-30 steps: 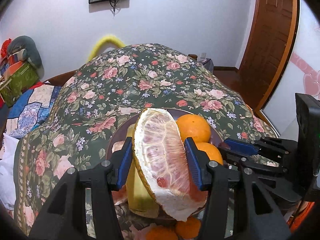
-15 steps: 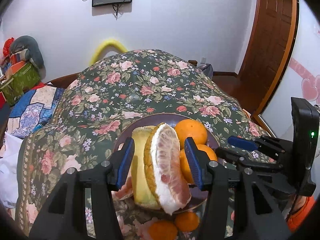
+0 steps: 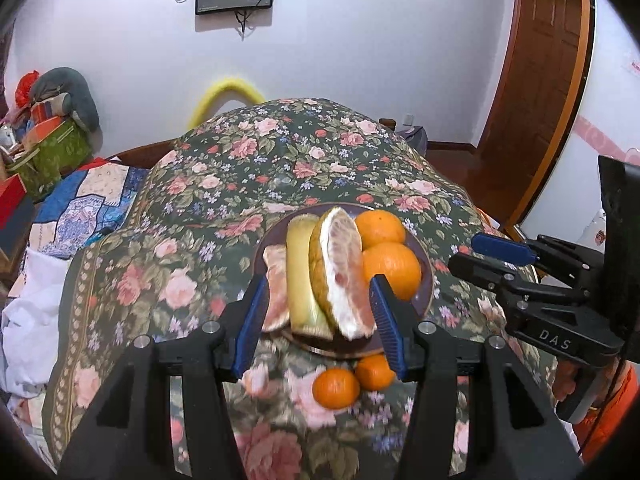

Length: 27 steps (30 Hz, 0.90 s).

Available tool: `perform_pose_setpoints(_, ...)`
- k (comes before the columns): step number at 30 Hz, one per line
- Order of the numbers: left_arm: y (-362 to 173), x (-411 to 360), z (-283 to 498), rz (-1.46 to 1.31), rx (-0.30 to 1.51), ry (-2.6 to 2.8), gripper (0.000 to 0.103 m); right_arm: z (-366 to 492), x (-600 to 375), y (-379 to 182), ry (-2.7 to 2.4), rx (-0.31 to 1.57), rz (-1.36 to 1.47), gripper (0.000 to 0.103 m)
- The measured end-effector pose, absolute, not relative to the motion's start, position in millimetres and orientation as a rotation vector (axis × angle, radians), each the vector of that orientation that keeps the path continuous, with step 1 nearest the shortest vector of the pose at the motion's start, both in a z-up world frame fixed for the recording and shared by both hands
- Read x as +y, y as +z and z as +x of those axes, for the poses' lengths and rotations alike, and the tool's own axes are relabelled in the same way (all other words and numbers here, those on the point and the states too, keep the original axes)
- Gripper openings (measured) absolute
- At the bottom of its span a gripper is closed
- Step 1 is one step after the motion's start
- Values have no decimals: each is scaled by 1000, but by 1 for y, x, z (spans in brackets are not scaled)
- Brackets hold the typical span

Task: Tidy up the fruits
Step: 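Carry the pomelo segment onto the plate with the left gripper while the right places the date, then grasp a small mandarin with the left gripper while the right grasps the other mandarin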

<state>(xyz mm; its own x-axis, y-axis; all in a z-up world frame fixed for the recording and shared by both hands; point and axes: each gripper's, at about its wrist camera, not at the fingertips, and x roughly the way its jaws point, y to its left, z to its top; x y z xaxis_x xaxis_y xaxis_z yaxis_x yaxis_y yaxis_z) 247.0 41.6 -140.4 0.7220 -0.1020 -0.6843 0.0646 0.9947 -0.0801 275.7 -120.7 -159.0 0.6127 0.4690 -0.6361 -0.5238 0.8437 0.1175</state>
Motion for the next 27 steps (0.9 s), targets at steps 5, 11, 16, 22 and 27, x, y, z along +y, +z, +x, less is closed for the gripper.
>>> perform_pose_setpoints(5,-141,46,228,-74,777,-91,52,259,-112,-154,589,705,-98,37)
perform_pose_setpoints(11,-150,45,210,-68,811,-87,52,245,-103,-158,600,716,-129,37)
perform_pose_setpoints(16,-167,41,197,-63,855,-88,52,238,-97,-168,606,742,-148,37)
perform_pose_setpoints(22,-189,41,192,-71,906,-92,52,236,-88,-187,624,786,-171,37)
perform_pose_setpoints(27,-200,43,193,-85,921,-89,52,236,-78,-201,648,816,-173,37)
